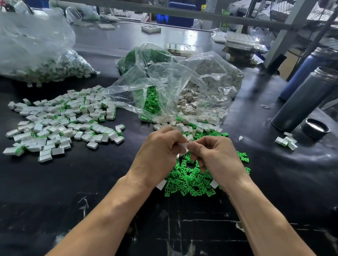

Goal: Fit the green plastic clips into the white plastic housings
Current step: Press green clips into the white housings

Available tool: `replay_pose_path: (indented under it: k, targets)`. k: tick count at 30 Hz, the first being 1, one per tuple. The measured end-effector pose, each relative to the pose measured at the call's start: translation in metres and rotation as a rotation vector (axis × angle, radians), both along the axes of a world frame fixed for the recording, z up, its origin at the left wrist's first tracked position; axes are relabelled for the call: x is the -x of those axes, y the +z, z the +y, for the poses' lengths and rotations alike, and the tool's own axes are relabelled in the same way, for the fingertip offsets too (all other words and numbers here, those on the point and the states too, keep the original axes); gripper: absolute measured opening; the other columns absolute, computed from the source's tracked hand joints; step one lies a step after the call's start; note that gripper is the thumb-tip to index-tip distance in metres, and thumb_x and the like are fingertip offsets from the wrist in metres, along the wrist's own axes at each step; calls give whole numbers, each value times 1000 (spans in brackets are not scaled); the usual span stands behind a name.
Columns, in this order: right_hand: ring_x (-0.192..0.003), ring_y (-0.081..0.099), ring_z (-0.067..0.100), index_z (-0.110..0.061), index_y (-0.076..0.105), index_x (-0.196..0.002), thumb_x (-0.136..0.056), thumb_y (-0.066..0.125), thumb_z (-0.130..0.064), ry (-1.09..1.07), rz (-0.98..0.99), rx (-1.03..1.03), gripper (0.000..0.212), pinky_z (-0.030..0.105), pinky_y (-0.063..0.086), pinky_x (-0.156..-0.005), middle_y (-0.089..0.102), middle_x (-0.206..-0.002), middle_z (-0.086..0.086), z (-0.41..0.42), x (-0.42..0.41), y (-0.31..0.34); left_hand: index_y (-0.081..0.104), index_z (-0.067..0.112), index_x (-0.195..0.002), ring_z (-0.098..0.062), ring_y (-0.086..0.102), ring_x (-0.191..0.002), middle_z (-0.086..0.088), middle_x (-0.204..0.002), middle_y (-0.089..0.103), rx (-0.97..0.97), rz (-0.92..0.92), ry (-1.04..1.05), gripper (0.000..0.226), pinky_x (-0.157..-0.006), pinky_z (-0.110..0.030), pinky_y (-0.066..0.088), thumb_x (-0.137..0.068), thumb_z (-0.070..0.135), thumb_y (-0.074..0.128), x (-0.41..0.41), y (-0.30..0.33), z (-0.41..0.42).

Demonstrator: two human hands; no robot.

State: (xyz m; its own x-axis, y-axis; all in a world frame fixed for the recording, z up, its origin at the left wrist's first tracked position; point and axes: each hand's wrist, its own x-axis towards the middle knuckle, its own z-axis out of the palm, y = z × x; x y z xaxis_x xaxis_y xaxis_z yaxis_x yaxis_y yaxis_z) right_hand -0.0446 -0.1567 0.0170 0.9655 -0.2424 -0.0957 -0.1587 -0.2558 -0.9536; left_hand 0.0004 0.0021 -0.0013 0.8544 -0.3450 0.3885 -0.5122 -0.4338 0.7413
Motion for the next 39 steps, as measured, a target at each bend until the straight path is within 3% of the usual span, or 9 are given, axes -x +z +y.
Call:
replay_pose_path:
  k: [14, 18, 22, 26, 28, 30, 34, 36, 39]
  targets:
    - [-46, 52, 8, -9, 75, -83, -93, 77, -24, 59, 72, -10, 18, 23, 46, -46, 68, -61, 0, -6, -2, -1, 76, 20, -95, -7, 64, -81, 11, -88, 61, -73, -25, -69, 17, -74, -35, 55, -92, 4, 70, 0, -1, -1]
    - [-45, 50, 12, -2, 75, -83, -90, 79, -22, 35, 10, -142, 21, 24, 46, -44, 66, -62, 5, -7, -4, -3, 75, 22, -97, -3, 66, -83, 16, -91, 65, 41, 41, 16, 14, -77, -27, 57, -91, 9, 74, -1, -2, -2]
    - [-49, 52, 12, -13, 75, -79, -87, 74, -41, 96, -29, -324, 29, 25, 49, -45, 67, -68, 5, -2, -5, -7, 73, 21, -93, -3, 68, -79, 11, -83, 71, 214, 166, 49, 18, -72, -20, 55, -86, 5, 78, 0, 1, -4]
    - [-57, 58, 17, -22, 78, -74, -92, 51, -70, 153, -26, -390, 58, 28, 46, -44, 71, -75, 9, 8, -4, -9, 68, 12, -96, -11, 66, -64, -2, -78, 72, 401, 309, -20, 20, -63, -25, 57, -85, -2, 77, 6, 8, -8]
    - [-55, 55, 23, -19, 77, -73, -91, 43, -78, 130, -5, -367, 71, 32, 44, -45, 66, -66, 9, 13, -5, -11, 61, 3, -99, -22, 63, -53, -12, -76, 69, 498, 420, -104, 18, -53, -38, 58, -88, -7, 72, 10, 10, -10]
    - [-52, 51, 25, -14, 75, -69, -90, 41, -78, 96, -5, -338, 75, 31, 40, -45, 60, -59, 10, 18, -6, -13, 54, -3, -100, -31, 60, -47, -17, -73, 66, 532, 480, -149, 19, -47, -49, 56, -90, -10, 69, 12, 11, -12]
    - [-46, 49, 17, -26, 73, -64, -102, 39, -68, 9, -50, -286, 66, 24, 35, -40, 59, -56, 5, 24, -5, -12, 55, -7, -98, -33, 61, -49, -16, -77, 61, 517, 500, -171, 19, -48, -43, 58, -89, -6, 71, 13, 12, -15]
    - [-46, 48, 16, -21, 72, -67, -106, 36, -62, -11, -54, -261, 67, 25, 34, -39, 59, -57, 4, 24, -3, -12, 61, -3, -96, -28, 63, -53, -15, -75, 63, 474, 471, -165, 12, -53, -36, 58, -91, -1, 72, 12, 12, -14]
    - [-46, 44, 15, -17, 69, -65, -106, 31, -63, -4, -48, -218, 72, 24, 31, -39, 56, -56, 4, 25, -2, -12, 65, 1, -96, -29, 66, -59, -23, -83, 68, 443, 449, -140, 8, -61, -41, 61, -93, 3, 71, 12, 11, -12]
